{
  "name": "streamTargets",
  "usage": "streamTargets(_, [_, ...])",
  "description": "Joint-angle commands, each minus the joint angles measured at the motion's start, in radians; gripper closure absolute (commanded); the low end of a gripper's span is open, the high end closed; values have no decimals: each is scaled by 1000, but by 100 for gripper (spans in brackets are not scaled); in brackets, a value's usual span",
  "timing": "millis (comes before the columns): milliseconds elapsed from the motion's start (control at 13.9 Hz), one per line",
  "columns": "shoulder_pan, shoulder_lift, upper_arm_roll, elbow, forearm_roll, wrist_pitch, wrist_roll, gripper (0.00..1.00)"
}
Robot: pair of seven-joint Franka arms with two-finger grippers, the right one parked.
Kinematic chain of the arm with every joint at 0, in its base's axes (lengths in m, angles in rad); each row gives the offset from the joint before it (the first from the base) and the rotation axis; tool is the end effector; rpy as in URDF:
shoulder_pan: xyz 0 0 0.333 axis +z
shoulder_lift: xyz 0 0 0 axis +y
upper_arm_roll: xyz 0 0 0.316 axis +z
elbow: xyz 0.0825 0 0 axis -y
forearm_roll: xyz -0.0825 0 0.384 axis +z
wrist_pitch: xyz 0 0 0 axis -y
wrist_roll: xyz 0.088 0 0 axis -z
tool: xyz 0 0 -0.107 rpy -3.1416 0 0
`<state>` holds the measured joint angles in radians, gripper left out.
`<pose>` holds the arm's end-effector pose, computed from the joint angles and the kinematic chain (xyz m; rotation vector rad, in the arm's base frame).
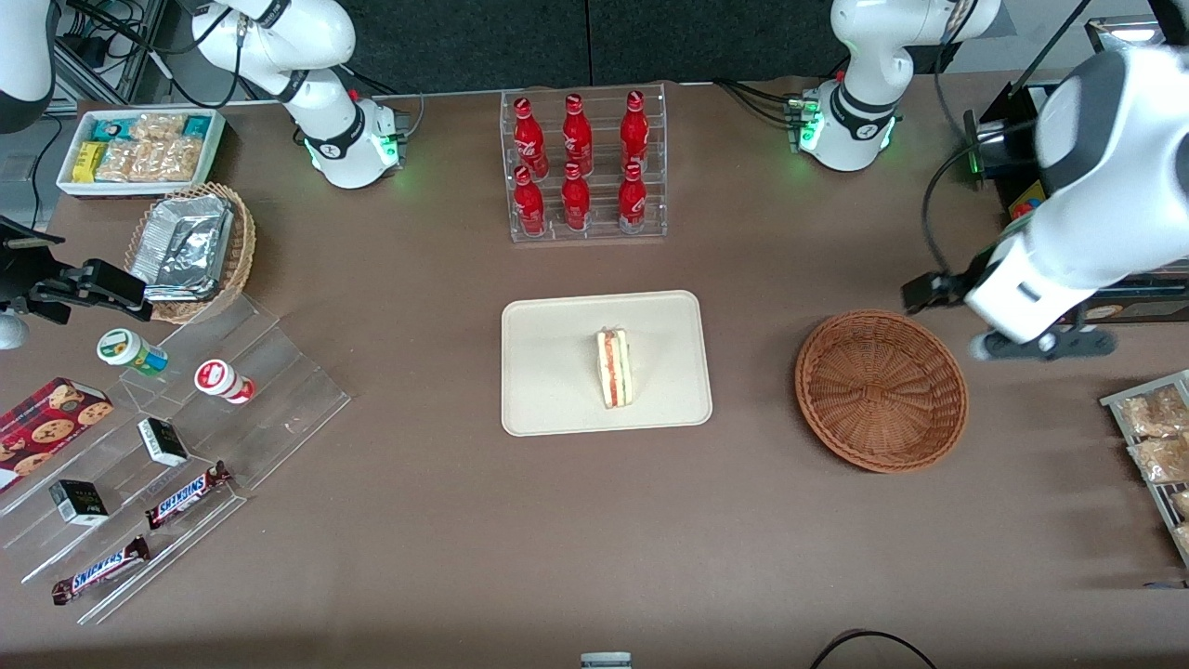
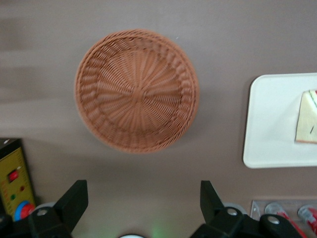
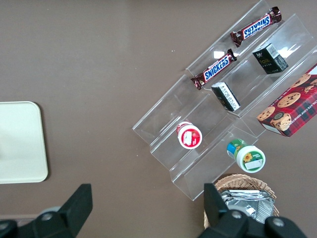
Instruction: Place sandwich from basket to tray
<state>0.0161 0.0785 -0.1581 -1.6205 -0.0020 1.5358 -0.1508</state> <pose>0.5623 -0.0776 0.5549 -3.1218 -0.0131 0.2543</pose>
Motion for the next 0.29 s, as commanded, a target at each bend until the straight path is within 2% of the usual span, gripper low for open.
streamTargets(0, [39, -110, -8, -45, -16, -71, 62, 0])
streamTargets(216, [39, -129, -6, -24, -15, -88, 73, 0])
